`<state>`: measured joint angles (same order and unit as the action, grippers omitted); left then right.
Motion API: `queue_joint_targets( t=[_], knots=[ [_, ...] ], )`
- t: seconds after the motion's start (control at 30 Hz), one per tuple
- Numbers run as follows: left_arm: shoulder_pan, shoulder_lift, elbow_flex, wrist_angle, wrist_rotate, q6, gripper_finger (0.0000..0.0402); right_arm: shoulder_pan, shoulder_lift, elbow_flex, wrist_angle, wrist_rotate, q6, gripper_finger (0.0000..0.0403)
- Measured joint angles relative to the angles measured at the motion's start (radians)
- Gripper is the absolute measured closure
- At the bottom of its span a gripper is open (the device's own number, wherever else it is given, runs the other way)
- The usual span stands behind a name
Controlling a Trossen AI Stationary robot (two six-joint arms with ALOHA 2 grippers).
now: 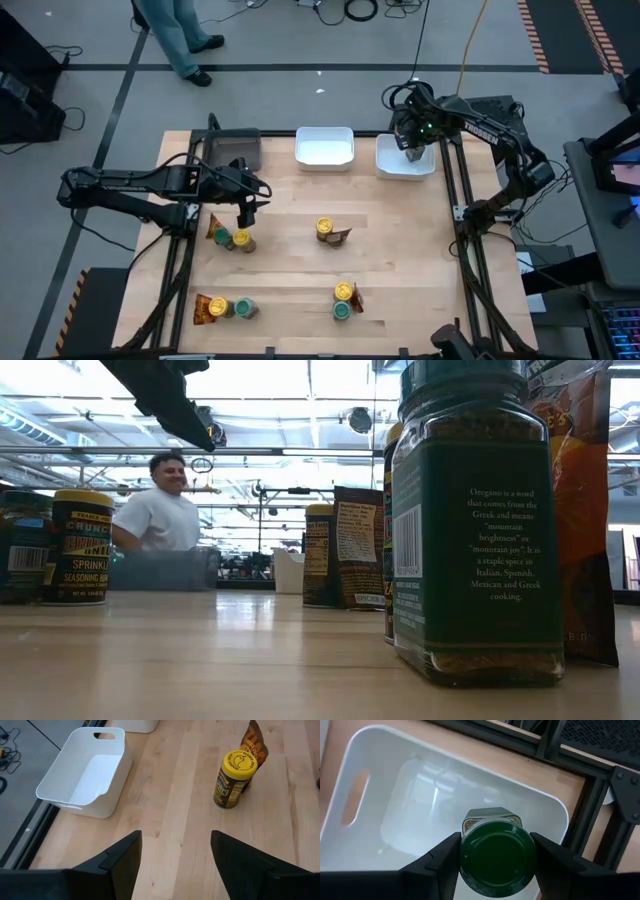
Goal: Sort spices by type
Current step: Put the top right green seasoning bottle into the right white bin
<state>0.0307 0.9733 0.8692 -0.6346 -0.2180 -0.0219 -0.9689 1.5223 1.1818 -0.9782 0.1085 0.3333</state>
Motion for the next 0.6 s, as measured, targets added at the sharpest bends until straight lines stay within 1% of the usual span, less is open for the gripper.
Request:
queue_joint_targets(
  t=[0.23,0.6],
  knots=[
    [0.0,0.0,0.0,0.0,0.0,0.001,0.0159,-0.04,0.0,-0.014,0.042,0.0,0.007,0.0207],
    [0.0,0.0,0.0,0.0,0.001,0.0,0.0159,-0.073,0.001,-0.014,0.041,-0.003,-0.007,0.0206]
  ],
)
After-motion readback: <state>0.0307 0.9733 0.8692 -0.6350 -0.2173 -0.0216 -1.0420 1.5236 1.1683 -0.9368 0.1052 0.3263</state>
